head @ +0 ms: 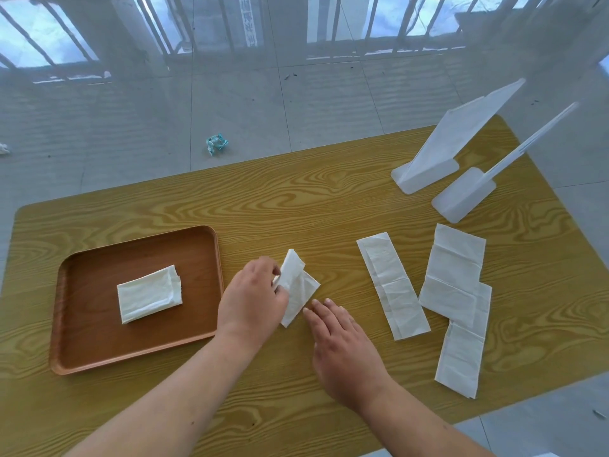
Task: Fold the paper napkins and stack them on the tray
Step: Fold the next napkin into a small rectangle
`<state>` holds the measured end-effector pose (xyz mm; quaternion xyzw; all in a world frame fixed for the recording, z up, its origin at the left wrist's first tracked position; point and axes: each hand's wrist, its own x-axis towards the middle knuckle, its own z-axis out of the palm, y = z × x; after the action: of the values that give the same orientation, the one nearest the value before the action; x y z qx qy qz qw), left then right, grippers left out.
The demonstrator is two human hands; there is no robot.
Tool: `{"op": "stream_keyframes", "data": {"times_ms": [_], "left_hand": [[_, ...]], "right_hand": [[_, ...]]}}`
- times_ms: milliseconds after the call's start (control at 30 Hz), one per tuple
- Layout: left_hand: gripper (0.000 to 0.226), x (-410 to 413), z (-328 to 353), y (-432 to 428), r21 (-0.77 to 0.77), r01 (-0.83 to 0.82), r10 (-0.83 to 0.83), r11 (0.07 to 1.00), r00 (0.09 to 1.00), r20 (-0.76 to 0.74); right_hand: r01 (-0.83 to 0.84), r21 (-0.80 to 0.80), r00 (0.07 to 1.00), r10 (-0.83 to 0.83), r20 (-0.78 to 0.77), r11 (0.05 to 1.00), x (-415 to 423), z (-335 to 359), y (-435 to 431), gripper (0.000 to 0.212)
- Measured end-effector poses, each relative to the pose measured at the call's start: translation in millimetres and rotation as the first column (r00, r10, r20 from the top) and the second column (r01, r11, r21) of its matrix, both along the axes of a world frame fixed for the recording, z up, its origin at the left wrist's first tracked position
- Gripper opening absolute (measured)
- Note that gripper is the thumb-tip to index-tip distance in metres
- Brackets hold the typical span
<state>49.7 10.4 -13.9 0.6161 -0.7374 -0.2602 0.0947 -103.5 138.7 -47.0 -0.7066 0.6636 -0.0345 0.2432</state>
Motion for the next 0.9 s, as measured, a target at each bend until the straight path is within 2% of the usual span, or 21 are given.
{"op": "stream_keyframes", "data": {"times_ms": [67, 200, 267, 333, 433, 500, 567, 600, 633, 700, 767, 900], "left_hand": [[0.024, -2, -1, 4, -0.005, 0.075, -0.075, 0.997, 0.997, 0.003], [0.028, 1, -4, 9, 0.087, 0.054, -0.045, 0.995, 0.993, -0.107], [0.027, 5, -7, 11, 0.127, 0.079, -0.064, 0.989, 0.991, -0.12], [0.031, 8, -10, 13, 0.139, 0.035, -0.023, 0.99, 0.996, -0.091], [0.047, 13, -15, 14, -0.001, -0.062, 0.062, 0.998, 0.998, -0.005], [0.042, 16, -16, 13, -0.191, 0.058, -0.048, 0.98, 0.997, 0.056], [0.031, 18, -17, 12, -0.32, 0.276, -0.246, 0.906, 0.96, 0.131], [0.028, 19, -17, 12, -0.297, 0.356, -0.32, 0.886, 0.933, 0.166], [0.033, 17, -17, 13, -0.212, 0.387, -0.349, 0.897, 0.916, 0.196], [0.061, 14, -19, 12, -0.006, 0.328, -0.311, 0.945, 0.903, 0.296], [0.072, 11, -22, 10, 0.04, 0.283, -0.276, 0.958, 0.88, 0.387], [0.04, 2, -17, 4, -0.009, 0.297, -0.271, 0.955, 0.881, 0.388]], "right_hand": [[0.015, -0.007, 1.0, -0.015, 0.024, 1.0, -1, 4, -2, 0.064], [0.074, -0.089, 0.994, -0.066, 0.089, 0.993, -6, 13, -9, 0.051], [0.11, -0.101, 0.99, -0.1, 0.1, 0.989, -8, 14, -13, 0.049], [0.111, -0.072, 0.991, -0.105, 0.08, 0.991, -9, 12, -16, 0.052], [0.041, -0.015, 0.999, -0.041, 0.036, 0.999, -8, 6, -18, 0.059], [-0.012, -0.006, 1.0, 0.012, 0.01, 1.0, -7, 3, -16, 0.061], [-0.052, -0.008, 0.999, 0.052, -0.018, 0.999, -8, 1, -13, 0.062], [-0.063, -0.012, 0.998, 0.063, -0.031, 0.998, -8, 1, -13, 0.063], [-0.071, -0.013, 0.997, 0.07, -0.042, 0.997, -8, 1, -12, 0.064], [-0.086, -0.006, 0.995, 0.086, -0.059, 0.996, -9, 1, -11, 0.065], [-0.095, -0.007, 0.993, 0.095, -0.075, 0.995, -10, 0, -9, 0.065], [-0.088, -0.006, 0.992, 0.087, -0.096, 0.996, -9, 0, -8, 0.063]]}}
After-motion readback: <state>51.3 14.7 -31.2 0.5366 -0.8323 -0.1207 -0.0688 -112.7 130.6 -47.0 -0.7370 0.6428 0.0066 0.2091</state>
